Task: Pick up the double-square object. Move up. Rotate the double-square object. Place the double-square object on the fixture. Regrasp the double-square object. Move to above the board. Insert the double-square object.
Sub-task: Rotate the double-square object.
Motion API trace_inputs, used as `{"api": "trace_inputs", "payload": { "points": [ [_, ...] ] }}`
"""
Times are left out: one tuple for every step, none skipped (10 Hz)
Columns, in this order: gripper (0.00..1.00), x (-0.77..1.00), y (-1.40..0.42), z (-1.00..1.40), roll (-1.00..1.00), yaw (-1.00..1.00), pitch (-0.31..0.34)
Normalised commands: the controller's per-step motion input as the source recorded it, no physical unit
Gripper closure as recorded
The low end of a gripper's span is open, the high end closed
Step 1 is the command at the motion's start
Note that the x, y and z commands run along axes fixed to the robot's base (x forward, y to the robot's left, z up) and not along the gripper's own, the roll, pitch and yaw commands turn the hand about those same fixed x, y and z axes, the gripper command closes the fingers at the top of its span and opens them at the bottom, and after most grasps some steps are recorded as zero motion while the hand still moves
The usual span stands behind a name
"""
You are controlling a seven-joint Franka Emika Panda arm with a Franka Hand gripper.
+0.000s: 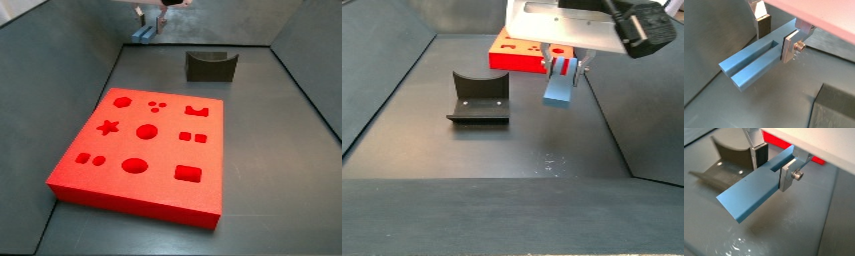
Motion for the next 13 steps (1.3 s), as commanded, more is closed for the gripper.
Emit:
{"api": "trace_inputs", "payload": {
  "points": [
    [1.00,0.02,0.01,-0.04,0.00,-1.00,-0.005],
    [1.00,0.02,0.01,-0.04,0.00,-1.00,-0.005],
    [1.00,0.02,0.01,-0.04,0.00,-1.00,-0.005],
    [1.00,0.02,0.01,-0.04,0.00,-1.00,-0.005],
    [1.00,0.02,0.01,-0.04,0.00,-1.00,-0.005],
    [1.00,0.02,0.01,-0.04,0.00,-1.00,-0.005],
    [1.00,0.02,0.01,-0.04,0.00,-1.00,-0.006],
    [1.00,0.02,0.01,-0.04,0.00,-1.00,-0.006],
    [1.00,0.02,0.01,-0.04,0.00,-1.00,-0.006],
    [1.00,0.02,0.01,-0.04,0.00,-1.00,-0.006],
    [1.00,0.02,0.01,-0.04,0.00,-1.00,-0.006],
    [1.00,0.02,0.01,-0.04,0.00,-1.00,-0.006],
    [1.00,0.02,0.02,-0.04,0.00,-1.00,-0.007]
  ]
}}
